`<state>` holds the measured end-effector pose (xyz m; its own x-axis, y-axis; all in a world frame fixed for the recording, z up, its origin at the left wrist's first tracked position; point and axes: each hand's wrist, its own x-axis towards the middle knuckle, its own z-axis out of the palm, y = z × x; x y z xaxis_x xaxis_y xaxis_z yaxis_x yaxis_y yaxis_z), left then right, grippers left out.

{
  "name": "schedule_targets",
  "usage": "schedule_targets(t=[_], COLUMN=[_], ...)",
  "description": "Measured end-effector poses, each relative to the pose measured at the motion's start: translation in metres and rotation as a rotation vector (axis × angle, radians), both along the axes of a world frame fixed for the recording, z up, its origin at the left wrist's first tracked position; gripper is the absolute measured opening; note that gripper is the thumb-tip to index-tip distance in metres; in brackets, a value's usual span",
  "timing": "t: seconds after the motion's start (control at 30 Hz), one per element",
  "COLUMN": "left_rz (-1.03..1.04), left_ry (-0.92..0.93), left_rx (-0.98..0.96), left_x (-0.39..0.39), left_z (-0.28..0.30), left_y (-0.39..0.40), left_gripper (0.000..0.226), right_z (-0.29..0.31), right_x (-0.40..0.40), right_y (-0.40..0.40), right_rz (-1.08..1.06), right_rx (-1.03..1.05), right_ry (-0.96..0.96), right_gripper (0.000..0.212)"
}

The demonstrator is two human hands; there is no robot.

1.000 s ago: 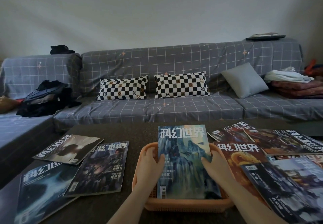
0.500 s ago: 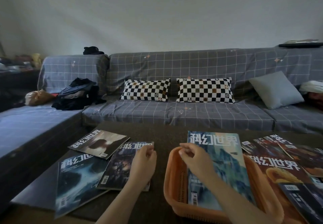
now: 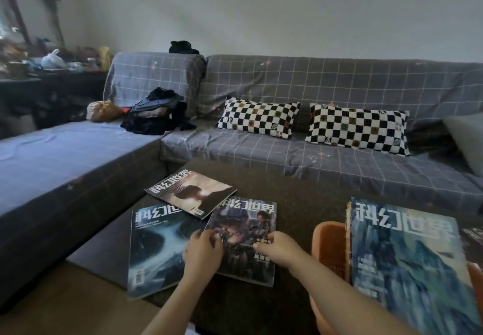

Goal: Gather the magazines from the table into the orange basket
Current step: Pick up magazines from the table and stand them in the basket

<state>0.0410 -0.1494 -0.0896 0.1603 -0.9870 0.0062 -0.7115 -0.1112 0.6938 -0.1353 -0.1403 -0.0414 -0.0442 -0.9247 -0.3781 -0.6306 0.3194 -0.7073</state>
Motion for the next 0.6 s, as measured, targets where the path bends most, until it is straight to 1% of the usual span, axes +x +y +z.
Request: schedule_targets(t=[0.03, 0.13, 0.17, 0.3, 0.4, 0.47, 0.53, 0.6], left_rz=[0.018, 0.045, 0.05, 0.094, 0.018, 0.009, 0.021, 0.014], left_ry=[-0.01, -0.028, -0.029, 0.042, 0.087, 0.201, 0.388, 0.498], left_rx=[0.019, 0.022, 0.02, 0.134, 0.207, 0.213, 0.241, 0.236], left_x=[0.004, 0.012, 0.013, 0.016, 0.024, 0.028, 0.032, 0.037], left_z=[-0.004, -0.013, -0.013, -0.004, -0.001, 0.0, 0.003, 0.009], left_y=[-0.004, -0.016, -0.02, -0.026, -0.025, -0.018, -0.006, 0.009], left_gripper=[0.033, 0.035, 0.035, 0.032, 0.018, 0.013, 0.016, 0.018], right_z=[-0.002, -0.006, -0.006, -0.008, -0.007, -0.003, 0.002, 0.006], right_x=[0.001, 0.003, 0.004, 0.001, -0.005, -0.007, -0.006, -0.004], right_y=[-0.002, -0.007, -0.008, -0.005, 0.001, 0.006, 0.013, 0.02], right_rz=[-0.007, -0.039, -0.046, -0.033, 0.013, 0.025, 0.035, 0.042], right_rx=[0.029, 0.065, 0.069, 0.136, 0.189, 0.212, 0.246, 0.27], right_ry=[-0.017, -0.011, 0.001, 0.026, 0.038, 0.038, 0.022, -0.006], right_gripper=[0.022, 0.041, 0.043, 0.036, 0.043, 0.053, 0.061, 0.067])
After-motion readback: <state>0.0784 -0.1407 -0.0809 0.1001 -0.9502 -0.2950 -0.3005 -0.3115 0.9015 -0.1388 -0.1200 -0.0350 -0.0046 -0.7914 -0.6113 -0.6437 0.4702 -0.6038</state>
